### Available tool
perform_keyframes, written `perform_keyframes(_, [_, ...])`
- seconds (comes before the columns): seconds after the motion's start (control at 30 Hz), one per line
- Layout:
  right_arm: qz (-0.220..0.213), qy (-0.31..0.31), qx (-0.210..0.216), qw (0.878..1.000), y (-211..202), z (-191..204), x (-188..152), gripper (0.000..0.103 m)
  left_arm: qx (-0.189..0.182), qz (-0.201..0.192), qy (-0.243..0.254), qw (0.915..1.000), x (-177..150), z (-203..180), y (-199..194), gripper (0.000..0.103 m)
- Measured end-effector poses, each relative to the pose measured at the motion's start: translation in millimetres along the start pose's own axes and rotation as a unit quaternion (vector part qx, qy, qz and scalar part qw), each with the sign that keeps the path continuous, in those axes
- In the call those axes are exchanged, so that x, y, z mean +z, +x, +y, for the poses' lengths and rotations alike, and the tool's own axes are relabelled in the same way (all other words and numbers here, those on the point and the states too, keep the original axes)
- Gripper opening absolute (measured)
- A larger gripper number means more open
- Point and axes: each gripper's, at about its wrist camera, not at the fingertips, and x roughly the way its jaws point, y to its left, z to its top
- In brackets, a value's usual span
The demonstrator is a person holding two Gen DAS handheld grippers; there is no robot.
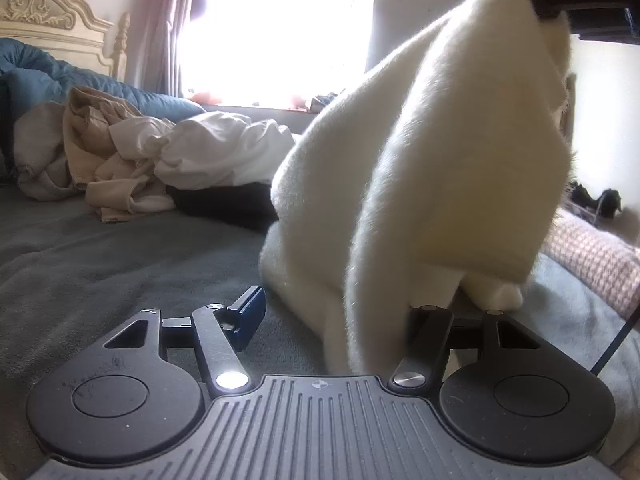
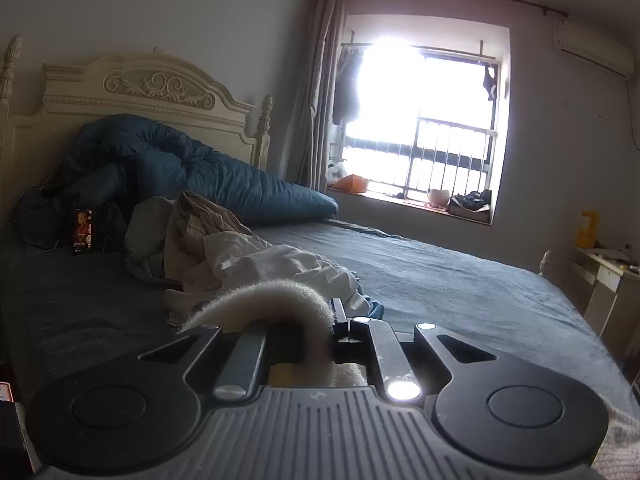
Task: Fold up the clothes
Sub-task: 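Lift the fleece with the right gripper while the left gripper grasps another edge, then raise both grippers holding the fleece high to spread it out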
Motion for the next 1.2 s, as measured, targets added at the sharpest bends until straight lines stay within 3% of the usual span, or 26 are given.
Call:
perform_keyframes(0.13, [0.005, -0.003, -0.009, 1.000, 7.4, -1.4, -10.8, 0.012, -0.032, 0.020, 0.017, 0.9991, -8.1, -9.9, 7.6, 0.061])
perform_keyframes(0.23, [0.008, -0.005, -0.021, 1.000, 11.0, -1.5, -15.5, 0.012, -0.045, 0.018, 0.012, 0.9988, -10.5, -11.0, 9.8, 0.047])
perform_keyframes(0.3, [0.007, -0.005, -0.034, 0.999, 11.2, -2.6, -17.7, 0.012, -0.051, 0.010, -0.005, 0.9986, -9.7, -8.0, 5.9, 0.026])
perform_keyframes(0.37, [-0.002, -0.004, -0.051, 0.999, 7.4, -4.1, -19.3, 0.012, -0.048, -0.009, -0.019, 0.9986, -5.4, -2.9, 1.0, 0.015])
perform_keyframes(0.63, [-0.083, -0.036, -0.134, 0.987, -15.7, 4.7, -10.3, 0.012, -0.019, -0.116, -0.045, 0.9920, 27.2, 9.8, -21.9, 0.011])
perform_keyframes(0.83, [-0.166, -0.046, -0.180, 0.969, -36.9, 6.9, 22.6, 0.011, -0.007, -0.221, -0.053, 0.9737, 84.5, 14.0, -41.9, 0.011])
perform_keyframes(1.03, [-0.251, -0.065, -0.212, 0.942, -64.8, 5.2, 66.9, 0.011, -0.012, -0.322, -0.050, 0.9455, 146.5, 14.6, -67.8, 0.011])
perform_keyframes(1.2, [-0.308, -0.069, -0.222, 0.922, -94.8, -0.6, 101.3, 0.011, -0.023, -0.381, -0.038, 0.9236, 185.7, 6.5, -94.8, 0.011])
